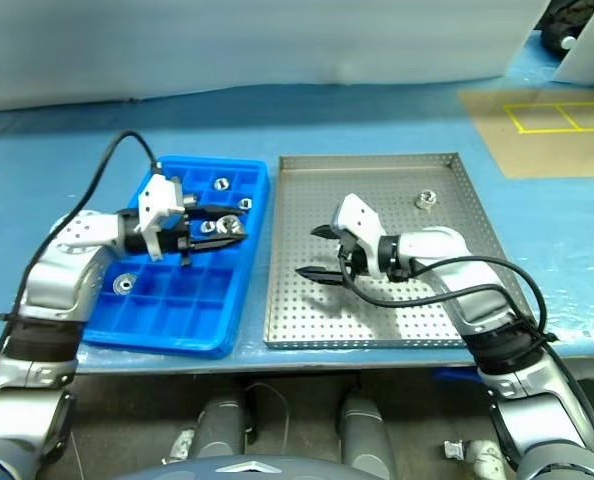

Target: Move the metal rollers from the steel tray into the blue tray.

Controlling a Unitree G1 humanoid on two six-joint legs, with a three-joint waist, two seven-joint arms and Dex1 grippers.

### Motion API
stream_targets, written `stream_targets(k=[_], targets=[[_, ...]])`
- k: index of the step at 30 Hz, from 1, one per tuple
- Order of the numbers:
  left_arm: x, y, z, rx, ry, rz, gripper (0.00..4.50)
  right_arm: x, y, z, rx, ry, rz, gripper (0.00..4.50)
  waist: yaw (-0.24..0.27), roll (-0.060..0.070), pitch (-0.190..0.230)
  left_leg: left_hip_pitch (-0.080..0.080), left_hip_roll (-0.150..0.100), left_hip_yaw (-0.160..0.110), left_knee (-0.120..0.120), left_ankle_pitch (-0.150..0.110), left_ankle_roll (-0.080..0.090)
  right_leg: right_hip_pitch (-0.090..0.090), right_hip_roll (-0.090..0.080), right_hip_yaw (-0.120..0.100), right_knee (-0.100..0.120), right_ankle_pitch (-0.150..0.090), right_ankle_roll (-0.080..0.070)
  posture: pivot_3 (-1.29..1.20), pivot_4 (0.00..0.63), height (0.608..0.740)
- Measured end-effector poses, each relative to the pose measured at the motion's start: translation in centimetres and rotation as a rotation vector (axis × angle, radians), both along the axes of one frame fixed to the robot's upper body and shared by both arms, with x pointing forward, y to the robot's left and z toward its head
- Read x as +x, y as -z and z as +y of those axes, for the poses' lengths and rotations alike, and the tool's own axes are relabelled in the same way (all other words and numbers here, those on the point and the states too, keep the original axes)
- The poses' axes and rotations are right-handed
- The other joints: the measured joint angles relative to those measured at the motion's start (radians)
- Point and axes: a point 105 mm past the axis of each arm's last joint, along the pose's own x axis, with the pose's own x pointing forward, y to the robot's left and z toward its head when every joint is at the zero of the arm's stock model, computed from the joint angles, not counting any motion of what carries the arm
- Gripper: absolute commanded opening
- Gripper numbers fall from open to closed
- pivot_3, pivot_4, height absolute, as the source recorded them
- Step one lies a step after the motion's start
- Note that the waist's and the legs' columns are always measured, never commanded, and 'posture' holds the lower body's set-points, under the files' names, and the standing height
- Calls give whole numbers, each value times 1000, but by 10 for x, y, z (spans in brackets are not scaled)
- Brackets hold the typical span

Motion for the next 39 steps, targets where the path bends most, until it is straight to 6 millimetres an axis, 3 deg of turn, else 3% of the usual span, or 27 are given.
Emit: stream_targets(k=[2, 5, 9, 13, 16, 24, 31, 39], targets=[[-8, 1, 16, 18, -46, 31, 1787, 2, 1, 4, 2, -24, 5, 4161, 6, -1, 1, 0, 1, -1, -1, 1, -1, -1, 1, -2, 0, 0, 0, 96, 150, 740], [-16, -2, 60, 78, -194, 44, 1787, 3, 3, 6, -1, -47, 10, 4161, 10, -1, 1, 0, 3, -2, -3, 3, -4, -1, 2, -4, 0, 0, 0, 126, 150, 740], [-29, -1, 103, 121, -345, 67, 1787, 4, 6, 13, 12, -75, 15, 4161, 23, -2, 1, 1, 4, -2, -3, 3, -5, -1, 3, -4, 0, 0, 0, 142, 150, 740], [-44, 19, 126, 143, -419, 151, 1787, 3, 6, 18, 17, -98, 11, 4161, 33, -2, 1, 0, 4, -3, -3, 3, -5, 0, 3, -4, 0, 0, 0, 147, 150, 740], [-48, 26, 126, 149, -423, 178, 1787, 4, 8, 18, 11, -99, 13, 4161, 48, -3, 1, 1, 5, -3, -3, 3, -5, 0, 3, -5, 0, 0, 0, 142, 150, 740], [-49, 50, 105, 114, -380, 217, 1787, 4, 9, 18, -1, -100, 7, 4161, 51, -3, 1, 1, 8, -3, -3, 5, -8, 0, 6, -5, 1, 1, -1, 120, 150, 740], [-17, 54, 94, 86, -409, 139, 1787, 3, 11, 13, -14, -89, 10, 4161, 48, -3, 0, 3, 10, -3, -3, 6, -10, 0, 8, -6, 3, 2, -3, 78, 150, 740], [13, 33, 94, 18, -452, 45, 1787, 1, 11, 9, -23, -66, 7, 4161, 46, -3, 0, 4, 10, -3, -1, 7, -11, 0, 9, -4, 7, 2, -4, 48, 150, 740]])
